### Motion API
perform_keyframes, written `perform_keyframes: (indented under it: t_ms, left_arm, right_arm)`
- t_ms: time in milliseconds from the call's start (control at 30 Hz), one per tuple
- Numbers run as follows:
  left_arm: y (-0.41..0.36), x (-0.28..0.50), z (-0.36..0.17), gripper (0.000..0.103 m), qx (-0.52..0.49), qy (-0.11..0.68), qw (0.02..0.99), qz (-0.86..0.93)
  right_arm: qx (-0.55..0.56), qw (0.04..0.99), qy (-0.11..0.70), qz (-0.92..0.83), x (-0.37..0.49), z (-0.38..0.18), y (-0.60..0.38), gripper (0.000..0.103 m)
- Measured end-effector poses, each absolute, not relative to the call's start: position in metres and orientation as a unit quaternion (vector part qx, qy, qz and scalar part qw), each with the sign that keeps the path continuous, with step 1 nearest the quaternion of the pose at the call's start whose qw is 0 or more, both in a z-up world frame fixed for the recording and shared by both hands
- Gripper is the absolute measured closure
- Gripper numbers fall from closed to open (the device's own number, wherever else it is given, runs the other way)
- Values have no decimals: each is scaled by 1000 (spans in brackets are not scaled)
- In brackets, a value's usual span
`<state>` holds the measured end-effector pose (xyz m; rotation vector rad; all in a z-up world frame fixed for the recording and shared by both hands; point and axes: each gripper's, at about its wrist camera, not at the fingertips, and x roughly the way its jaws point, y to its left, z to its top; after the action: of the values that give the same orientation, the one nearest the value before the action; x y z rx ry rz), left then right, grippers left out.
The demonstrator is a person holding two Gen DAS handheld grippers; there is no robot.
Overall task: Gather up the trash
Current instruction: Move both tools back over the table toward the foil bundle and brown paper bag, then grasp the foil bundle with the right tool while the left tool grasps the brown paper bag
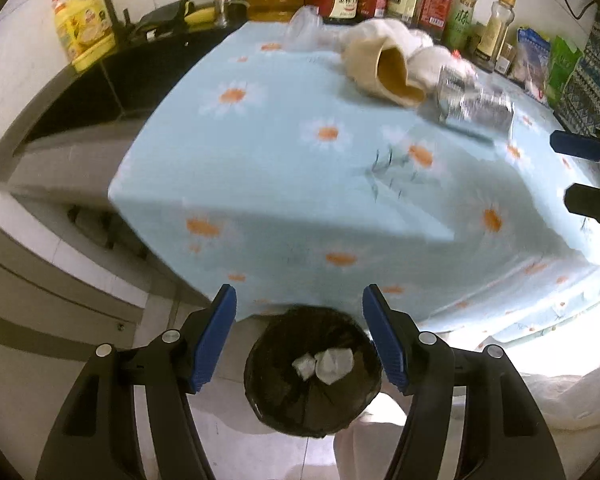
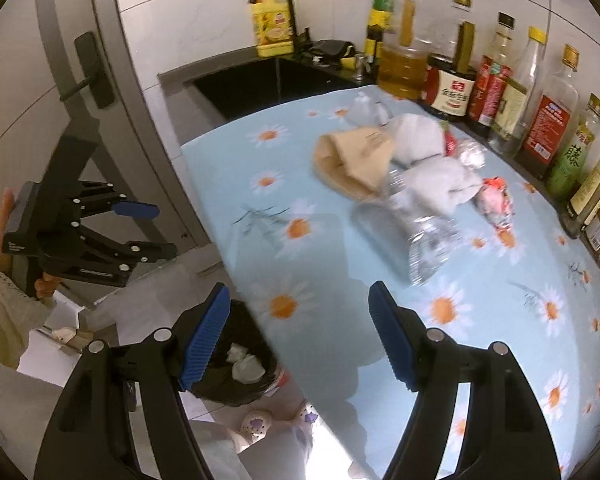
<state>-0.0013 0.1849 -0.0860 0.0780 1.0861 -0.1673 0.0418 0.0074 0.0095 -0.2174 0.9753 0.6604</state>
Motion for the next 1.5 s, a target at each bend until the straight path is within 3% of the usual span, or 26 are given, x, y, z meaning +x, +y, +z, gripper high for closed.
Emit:
perform_keyframes:
  t_ms: [333,433,600,1500]
  left_arm:
    - [152,61,-45,39,42,502,859,-94]
    - [141,82,-43,39,41,500,859,-98]
    - [126,114,-40,39,28,498,859,-118]
    - [98,189,-70,39,-1,539,833,-123]
  right_arm:
    - [-94,833,450,307,98,16,-26,31]
    - [-90,832,451,310,113,14,-33,24]
    - [-90,824,458,321,129,8,-38,24]
    - [-57,755,510,409,167,-43,-37,25]
